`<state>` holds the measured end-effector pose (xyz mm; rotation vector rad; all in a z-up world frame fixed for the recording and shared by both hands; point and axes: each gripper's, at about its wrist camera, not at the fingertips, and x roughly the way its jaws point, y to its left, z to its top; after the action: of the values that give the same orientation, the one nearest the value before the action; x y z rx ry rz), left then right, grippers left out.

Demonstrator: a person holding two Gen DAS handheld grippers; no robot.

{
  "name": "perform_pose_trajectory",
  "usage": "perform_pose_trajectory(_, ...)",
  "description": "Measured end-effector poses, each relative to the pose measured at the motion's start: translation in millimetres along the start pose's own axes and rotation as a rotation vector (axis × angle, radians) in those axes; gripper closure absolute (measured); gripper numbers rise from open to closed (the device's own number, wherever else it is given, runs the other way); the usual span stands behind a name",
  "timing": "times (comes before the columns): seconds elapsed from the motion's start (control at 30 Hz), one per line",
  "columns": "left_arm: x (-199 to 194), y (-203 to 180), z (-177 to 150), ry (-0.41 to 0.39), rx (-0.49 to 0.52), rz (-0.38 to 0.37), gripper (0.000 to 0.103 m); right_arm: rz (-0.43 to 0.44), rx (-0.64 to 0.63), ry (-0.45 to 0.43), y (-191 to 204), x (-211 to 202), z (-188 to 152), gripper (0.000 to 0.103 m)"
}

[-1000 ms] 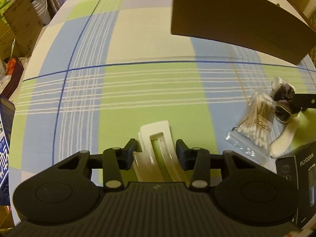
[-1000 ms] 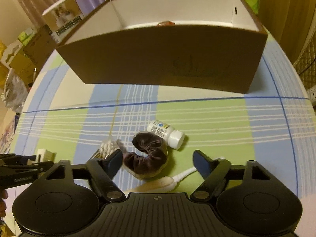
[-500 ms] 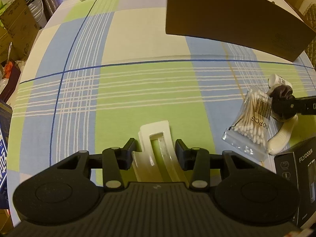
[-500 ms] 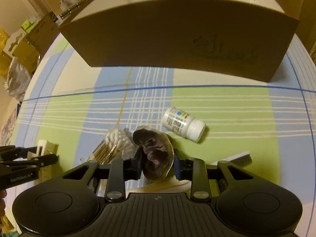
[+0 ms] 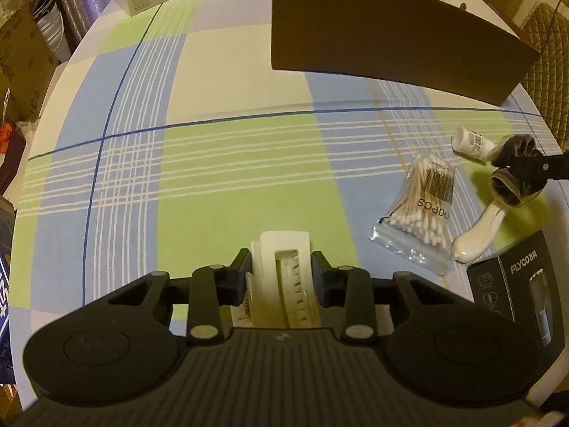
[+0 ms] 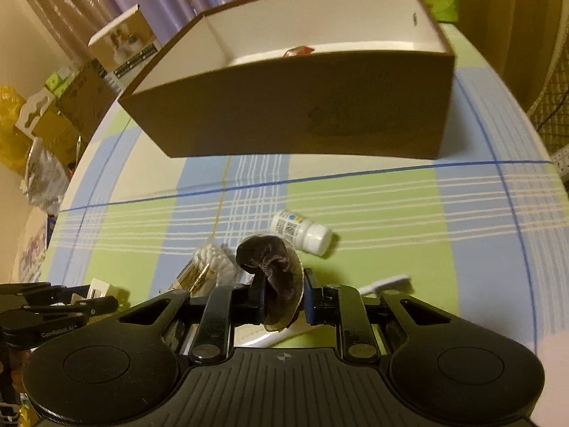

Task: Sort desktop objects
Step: 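Close the left tool on the white holder while the right tool grasps the brown scrunchie, then carry the holder with the left tool while the right tool carries the scrunchie into the box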

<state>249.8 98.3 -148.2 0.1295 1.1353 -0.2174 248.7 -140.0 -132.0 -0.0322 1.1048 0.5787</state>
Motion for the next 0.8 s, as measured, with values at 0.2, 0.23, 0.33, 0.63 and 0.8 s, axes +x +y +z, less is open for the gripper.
perform_pose_trajectory(0.2,6,-1,-6,0.043,-0.02,0.013,0.062,-0.002,0.023,-0.026,-8,-13,-3,0.086)
perform_pose_trajectory(0.23,6,-2,-8,0.046,-0.014,0.021,0.058,-0.002,0.026,-0.029,-9,-15,-3,0.086)
perform_pose_trajectory(0.33,7,-4,-15,0.06,-0.014,0.035,0.056,0.0,0.033,-0.035,-12,-20,-5,0.086)
perform_pose_trajectory(0.63,-8,-7,-17,0.016,0.014,0.011,0.067,0.007,0.034,-0.043,-14,-27,-9,0.086)
perform_pose_trajectory(0.8,-24,-14,-8,-0.025,0.038,-0.002,0.067,0.011,0.032,-0.055,-14,-32,-9,0.086)
